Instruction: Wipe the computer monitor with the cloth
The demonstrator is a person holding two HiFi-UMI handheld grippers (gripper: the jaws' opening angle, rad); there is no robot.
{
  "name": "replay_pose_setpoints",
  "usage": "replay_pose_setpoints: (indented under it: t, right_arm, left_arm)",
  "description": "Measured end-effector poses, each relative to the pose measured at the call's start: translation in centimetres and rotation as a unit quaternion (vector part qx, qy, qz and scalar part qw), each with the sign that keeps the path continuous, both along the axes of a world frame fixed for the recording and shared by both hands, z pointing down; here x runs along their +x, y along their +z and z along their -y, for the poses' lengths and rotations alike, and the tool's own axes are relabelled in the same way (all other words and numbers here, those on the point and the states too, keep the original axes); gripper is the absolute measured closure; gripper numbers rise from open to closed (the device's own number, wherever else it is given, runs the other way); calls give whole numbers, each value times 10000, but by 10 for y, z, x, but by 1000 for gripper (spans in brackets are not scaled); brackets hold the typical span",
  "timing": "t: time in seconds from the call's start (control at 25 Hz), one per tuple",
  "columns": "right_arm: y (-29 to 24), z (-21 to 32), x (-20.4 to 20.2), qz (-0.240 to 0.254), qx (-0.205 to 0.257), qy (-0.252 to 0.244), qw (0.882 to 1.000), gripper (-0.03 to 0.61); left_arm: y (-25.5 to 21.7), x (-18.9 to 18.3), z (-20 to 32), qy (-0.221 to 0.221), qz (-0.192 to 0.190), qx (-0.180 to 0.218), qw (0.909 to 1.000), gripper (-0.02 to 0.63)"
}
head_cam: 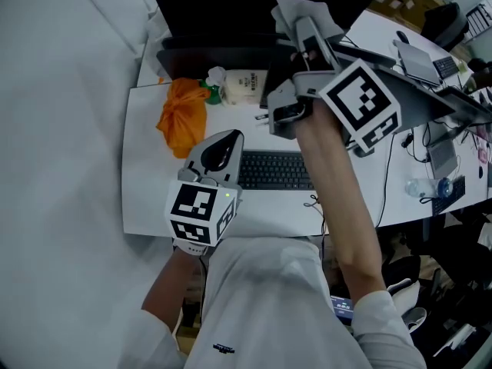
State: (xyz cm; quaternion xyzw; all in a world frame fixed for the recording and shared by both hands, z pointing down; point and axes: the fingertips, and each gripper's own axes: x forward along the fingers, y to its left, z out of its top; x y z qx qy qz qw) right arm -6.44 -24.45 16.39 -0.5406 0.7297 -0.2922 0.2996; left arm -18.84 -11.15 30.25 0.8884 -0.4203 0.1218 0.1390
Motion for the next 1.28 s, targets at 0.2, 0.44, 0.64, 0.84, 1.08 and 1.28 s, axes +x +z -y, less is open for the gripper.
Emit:
replay_pose_setpoints:
  t: [0.2, 0.44, 0.64, 0.84, 1.08, 1.28]
  right_arm:
    - [-18, -32, 53, -606, 230, 160, 9978, 552]
    - [-21, -87, 127, -1614, 296, 430, 9855, 552]
    - [0, -138, 178, -2453, 310, 543, 9674, 552]
    - [17, -183, 217, -3217, 261, 632, 9444, 552]
    - [39, -238, 253, -3855, 111, 537, 9211, 552]
    - [57, -272, 270, -4207, -118, 514, 9056, 552]
  left_arm:
    - [-7, 30, -7, 189, -56, 74, 9998, 595]
    - [-15, 71, -21, 421, -108, 109, 9990, 595]
    - [-20, 106, -40, 681, -158, 117, 9975, 595]
    - [-21, 131, -51, 830, -199, 187, 9962, 595]
    - [-19, 155, -67, 930, -245, 138, 9953, 595]
    - [-20, 174, -76, 970, -394, 121, 9944, 595]
